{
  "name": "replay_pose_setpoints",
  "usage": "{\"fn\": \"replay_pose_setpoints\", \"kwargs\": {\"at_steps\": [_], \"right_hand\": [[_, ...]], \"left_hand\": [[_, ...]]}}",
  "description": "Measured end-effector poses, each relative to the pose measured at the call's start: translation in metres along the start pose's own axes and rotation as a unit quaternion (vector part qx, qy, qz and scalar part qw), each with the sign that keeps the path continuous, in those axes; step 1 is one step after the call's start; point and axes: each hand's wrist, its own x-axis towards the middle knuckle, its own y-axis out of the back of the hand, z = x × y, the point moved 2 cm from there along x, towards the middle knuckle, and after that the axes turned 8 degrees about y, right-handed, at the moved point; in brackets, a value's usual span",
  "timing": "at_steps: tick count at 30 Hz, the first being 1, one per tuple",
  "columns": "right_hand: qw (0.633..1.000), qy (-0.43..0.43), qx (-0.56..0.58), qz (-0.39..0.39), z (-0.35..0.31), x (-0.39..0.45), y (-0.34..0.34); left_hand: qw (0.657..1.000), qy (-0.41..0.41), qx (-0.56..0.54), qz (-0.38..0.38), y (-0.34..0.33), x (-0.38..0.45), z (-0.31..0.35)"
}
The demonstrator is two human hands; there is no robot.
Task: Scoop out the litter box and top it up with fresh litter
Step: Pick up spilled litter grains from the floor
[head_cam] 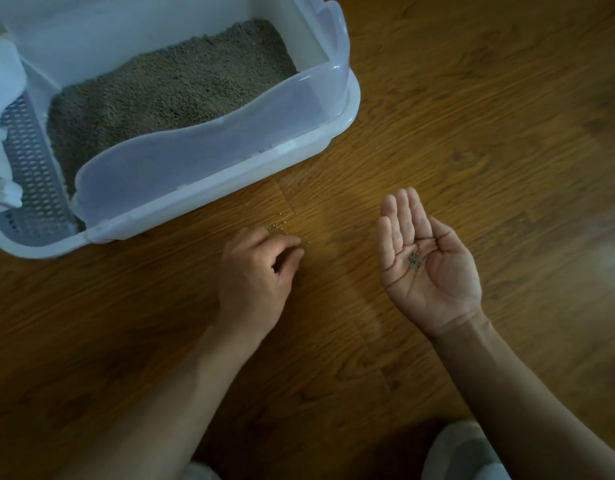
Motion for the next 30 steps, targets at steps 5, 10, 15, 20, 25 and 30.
{"fn": "replay_pose_setpoints", "kwargs": {"at_steps": [5, 10, 15, 20, 25, 30], "right_hand": [[1.000, 0.004, 0.012, 0.006, 0.001, -0.001, 0.003], [1.000, 0.001, 0.019, 0.019, 0.000, -0.001, 0.006], [1.000, 0.001, 0.011, 0.024, 0.003, 0.000, 0.007], [0.999, 0.015, 0.008, 0.031, 0.005, 0.000, 0.000], [0.999, -0.021, -0.008, 0.025, 0.023, -0.002, -0.004], [0.999, -0.046, -0.023, -0.014, 0.026, -0.004, -0.007]], "left_hand": [[0.999, -0.025, 0.020, -0.013, -0.008, 0.010, 0.001], [0.995, -0.084, 0.045, -0.017, -0.016, 0.014, 0.002], [0.987, -0.134, 0.078, -0.035, -0.019, 0.022, 0.002], [0.996, -0.075, -0.049, 0.022, 0.000, 0.003, 0.034], [0.983, -0.154, -0.094, 0.015, 0.004, -0.029, 0.085], [0.978, -0.170, -0.102, 0.061, 0.018, -0.027, 0.071]]}}
